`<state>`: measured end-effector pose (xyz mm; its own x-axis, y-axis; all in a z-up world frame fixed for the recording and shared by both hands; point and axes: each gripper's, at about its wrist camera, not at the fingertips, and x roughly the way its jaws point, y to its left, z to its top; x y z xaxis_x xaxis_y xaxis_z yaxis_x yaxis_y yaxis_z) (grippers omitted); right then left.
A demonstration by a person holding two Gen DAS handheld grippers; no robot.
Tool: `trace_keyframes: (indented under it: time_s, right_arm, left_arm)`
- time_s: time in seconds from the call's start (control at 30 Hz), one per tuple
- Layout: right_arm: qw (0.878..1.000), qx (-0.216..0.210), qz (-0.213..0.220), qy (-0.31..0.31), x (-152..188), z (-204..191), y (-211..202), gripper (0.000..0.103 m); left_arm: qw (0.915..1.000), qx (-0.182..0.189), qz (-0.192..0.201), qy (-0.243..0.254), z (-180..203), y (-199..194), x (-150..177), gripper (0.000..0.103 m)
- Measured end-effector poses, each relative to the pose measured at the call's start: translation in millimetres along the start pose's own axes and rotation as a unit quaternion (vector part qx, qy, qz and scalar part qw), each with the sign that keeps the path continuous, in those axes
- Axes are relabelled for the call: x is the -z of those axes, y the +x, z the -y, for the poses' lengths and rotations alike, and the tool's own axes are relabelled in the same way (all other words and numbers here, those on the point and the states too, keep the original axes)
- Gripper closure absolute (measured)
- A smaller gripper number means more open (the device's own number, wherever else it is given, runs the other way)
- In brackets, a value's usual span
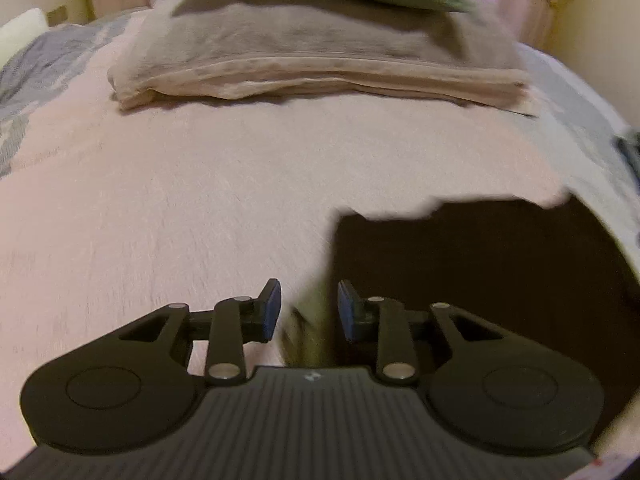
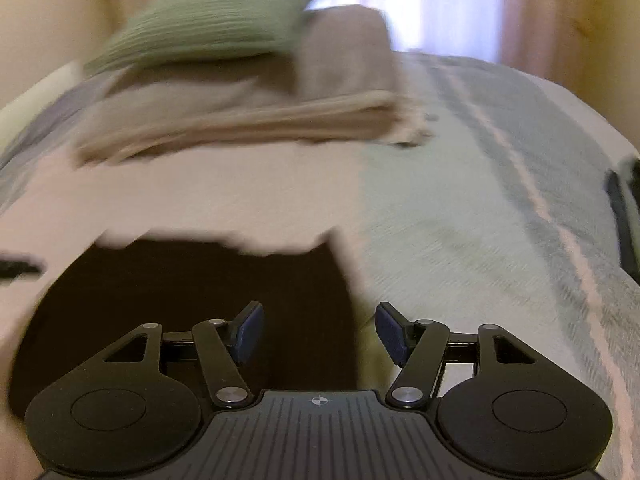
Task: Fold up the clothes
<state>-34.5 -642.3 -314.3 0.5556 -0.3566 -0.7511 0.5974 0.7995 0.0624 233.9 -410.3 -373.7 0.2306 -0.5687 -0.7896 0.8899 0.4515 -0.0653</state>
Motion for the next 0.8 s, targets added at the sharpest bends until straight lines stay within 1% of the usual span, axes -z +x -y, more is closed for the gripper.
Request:
trace_keyframes:
  time_s: [0.03,0.1,0.13,0.17,0.2,0.23,0.27,0.3,0.33,0.37,0.4,0.43,0.47,0.5,0.53,0.57,0.6,0.63,0.67,0.73,0.8]
  right_arm:
    - [0.999,-0.017,-0.009,-0.026,13.1,-16.7,-10.8,0.044]
    - [0.996,-0.042,-0.033,-0.066,37.7,-43.7,-16.0,0.044]
    - [0.994,-0.047,-0.045,-0.083,50.8,-53.3,-14.6,0.044]
    - [0.992,-0.046,-0.062,-0.098,63.8,-59.1,-10.1,0.044]
    - [0.99,-0.037,-0.075,-0.114,74.4,-59.8,-4.9,0.044]
    - [0.988,-0.019,-0.088,-0.129,85.8,-58.6,-0.2,0.044]
    - [0.986,0.004,-0.1,-0.136,95.5,-51.9,2.9,0.044]
    - [0.986,0.008,-0.103,-0.133,101.9,-41.1,3.2,0.044]
    - [0.987,0.006,-0.105,-0.121,109.3,-33.7,-0.8,0.044]
    - [0.988,0.003,-0.105,-0.111,111.4,-26.1,-4.0,0.044]
    - [0.988,0.006,-0.106,-0.113,110.4,-22.7,-7.1,0.044]
    - [0.987,0.011,-0.108,-0.122,108.6,-22.2,-9.5,0.044]
    - [0.985,0.031,-0.112,-0.129,106.7,-24.3,-12.7,0.044]
    - [0.981,0.061,-0.128,-0.129,105.4,-22.6,-12.9,0.044]
    - [0.981,0.08,-0.142,-0.108,102.9,-16.3,-16.2,0.044]
    - [0.982,0.091,-0.147,-0.075,99.3,-12.9,-22.0,0.044]
    - [0.985,0.095,-0.143,-0.034,95.3,-8.8,-31.4,0.044]
    - [0.987,0.089,-0.137,0.002,92.2,-6.5,-41.3,0.043]
    - [0.988,0.075,-0.134,0.035,89.7,-6.1,-50.5,0.043]
    - [0.986,0.033,-0.138,0.09,85.8,-10.5,-65.1,0.043]
    - [0.983,0.003,-0.148,0.109,78.6,-17.0,-73.9,0.043]
  left_arm:
    - [0.9998,0.02,-0.006,0.002,12.6,-17.0,12.0,0.078]
    - [0.9983,0.053,-0.024,0.005,38.3,-36.8,30.7,0.078]
    - [0.9972,0.067,-0.031,0.014,50.0,-43.1,42.1,0.077]
    - [0.9961,0.073,-0.039,0.03,61.4,-47.0,56.7,0.077]
    - [0.9955,0.062,-0.055,0.047,69.2,-45.7,72.1,0.077]
    - [0.9949,0.043,-0.072,0.056,72.3,-42.3,85.5,0.079]
    - [0.9946,0.028,-0.084,0.054,69.9,-38.5,97.6,0.079]
    - [0.9945,0.019,-0.092,0.047,63.8,-36.1,108.2,0.08]
    - [0.9945,0.021,-0.095,0.038,56.9,-35.1,114.2,0.082]
    - [0.9947,0.026,-0.093,0.034,52.8,-36.8,115.1,0.084]
    - [0.9946,0.024,-0.094,0.036,52.0,-38.0,113.3,0.087]
    - [0.9943,0.022,-0.097,0.039,52.4,-38.8,111.2,0.087]
    - [0.994,0.019,-0.101,0.037,53.1,-40.5,108.8,0.087]
    - [0.9939,0.016,-0.106,0.027,53.6,-43.8,106.5,0.087]
    - [0.9936,0.013,-0.112,0.009,53.4,-48.1,104.3,0.087]
    - [0.993,0.009,-0.117,-0.008,52.6,-52.7,102.0,0.087]
    - [0.9919,0.002,-0.124,-0.028,54.1,-60.2,99.9,0.084]
    - [0.9911,-0.008,-0.127,-0.04,57.9,-67.3,98.0,0.077]
    - [0.9897,-0.018,-0.131,-0.053,62.9,-75.7,96.7,0.075]
    - [0.9855,-0.036,-0.146,-0.079,70.4,-86.3,91.3,0.07]
    - [0.9805,-0.051,-0.157,-0.107,80.5,-99.3,89.8,0.068]
